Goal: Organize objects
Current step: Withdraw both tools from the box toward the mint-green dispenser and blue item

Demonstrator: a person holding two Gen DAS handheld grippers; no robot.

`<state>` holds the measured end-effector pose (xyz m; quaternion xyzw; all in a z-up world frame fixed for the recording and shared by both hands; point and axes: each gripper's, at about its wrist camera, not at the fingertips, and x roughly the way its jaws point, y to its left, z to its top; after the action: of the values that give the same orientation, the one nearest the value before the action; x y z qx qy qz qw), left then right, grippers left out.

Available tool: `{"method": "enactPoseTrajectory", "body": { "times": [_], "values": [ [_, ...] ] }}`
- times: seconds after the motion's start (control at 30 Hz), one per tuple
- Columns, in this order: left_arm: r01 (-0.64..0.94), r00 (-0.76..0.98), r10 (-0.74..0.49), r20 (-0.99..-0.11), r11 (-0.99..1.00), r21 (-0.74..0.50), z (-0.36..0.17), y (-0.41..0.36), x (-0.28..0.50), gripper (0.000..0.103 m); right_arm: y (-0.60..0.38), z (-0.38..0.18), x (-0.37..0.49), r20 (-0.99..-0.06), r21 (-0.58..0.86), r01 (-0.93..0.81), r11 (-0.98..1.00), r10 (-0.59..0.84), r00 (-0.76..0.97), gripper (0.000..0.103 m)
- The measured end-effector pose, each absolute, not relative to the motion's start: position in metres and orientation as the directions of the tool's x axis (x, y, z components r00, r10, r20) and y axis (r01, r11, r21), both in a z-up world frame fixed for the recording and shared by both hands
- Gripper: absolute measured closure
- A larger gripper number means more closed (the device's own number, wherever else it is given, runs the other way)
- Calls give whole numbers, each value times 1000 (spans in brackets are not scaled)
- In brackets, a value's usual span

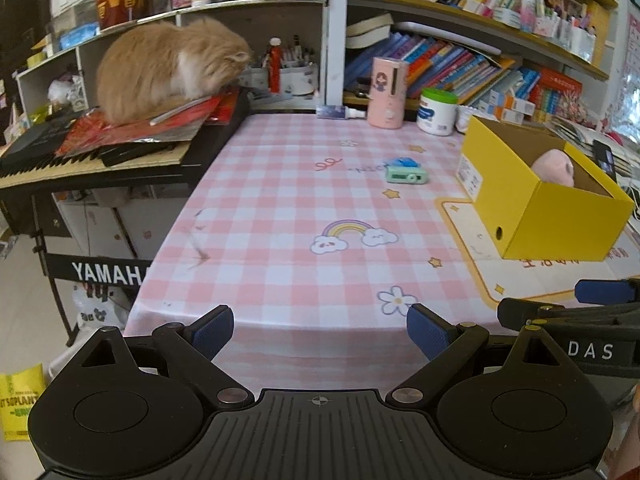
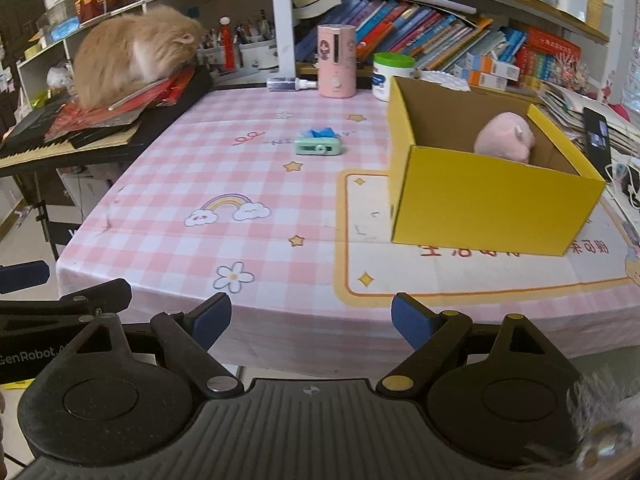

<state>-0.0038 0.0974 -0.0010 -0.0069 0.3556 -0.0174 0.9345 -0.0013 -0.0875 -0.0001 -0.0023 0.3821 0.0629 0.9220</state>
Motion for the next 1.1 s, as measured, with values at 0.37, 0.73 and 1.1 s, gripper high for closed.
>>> {"method": "enactPoseTrajectory", "body": {
  "times": [0.37, 0.73, 1.1],
  "values": [
    [-5, 733, -7, -681, 1000, -16, -8, 100, 31, 8, -79, -7, 34, -718, 45, -158, 986, 142, 682, 21],
    [-38, 729, 1, -685, 999, -39, -11, 93, 94, 8, -83, 1, 106, -698, 42, -199, 979, 171, 695, 35],
    [8, 735, -22, -678, 1000, -24, -17, 59, 164, 8, -105, 20, 190, -648, 72, -180, 981, 183, 739, 35]
  ]
}}
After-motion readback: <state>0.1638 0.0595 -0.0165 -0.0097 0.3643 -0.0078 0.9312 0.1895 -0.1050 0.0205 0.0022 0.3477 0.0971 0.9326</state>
